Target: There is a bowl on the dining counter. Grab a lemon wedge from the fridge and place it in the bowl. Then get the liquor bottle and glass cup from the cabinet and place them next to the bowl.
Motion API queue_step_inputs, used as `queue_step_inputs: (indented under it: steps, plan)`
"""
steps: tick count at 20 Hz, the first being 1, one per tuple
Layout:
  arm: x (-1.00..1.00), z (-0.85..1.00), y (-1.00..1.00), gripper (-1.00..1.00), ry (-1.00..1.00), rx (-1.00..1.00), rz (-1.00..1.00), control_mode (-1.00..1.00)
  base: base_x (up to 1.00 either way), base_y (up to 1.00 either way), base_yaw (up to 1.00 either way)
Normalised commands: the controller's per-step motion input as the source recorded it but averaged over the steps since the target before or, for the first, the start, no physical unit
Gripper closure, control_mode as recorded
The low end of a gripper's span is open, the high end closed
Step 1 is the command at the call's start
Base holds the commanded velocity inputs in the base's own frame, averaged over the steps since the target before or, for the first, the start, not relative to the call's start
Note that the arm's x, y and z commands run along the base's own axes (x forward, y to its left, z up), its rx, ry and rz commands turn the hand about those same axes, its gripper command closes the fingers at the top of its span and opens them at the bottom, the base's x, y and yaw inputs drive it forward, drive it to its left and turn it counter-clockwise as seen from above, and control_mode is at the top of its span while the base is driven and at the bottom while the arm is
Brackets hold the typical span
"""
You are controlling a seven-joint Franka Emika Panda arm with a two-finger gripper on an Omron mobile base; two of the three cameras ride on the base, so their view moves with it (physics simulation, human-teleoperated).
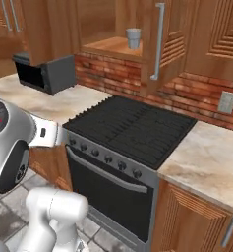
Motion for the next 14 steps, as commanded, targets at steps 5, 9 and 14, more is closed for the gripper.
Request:
queue_step_inputs:
  steps: [5, 9, 14]
  plan:
    - [0.00, 0.00, 0.00, -1.00, 0.00, 0.00, 0.00, 1.00, 0.51, 0.36, -0.55]
    - [0.00, 0.00, 0.00, -1.00, 0.00, 0.00, 0.00, 1.00, 0.58, 0.41, -0.50]
    - [0.00, 0.00, 0.00, -1.00, 0.00, 0.00, 0.00, 1.00, 0.56, 0.38, -0.44]
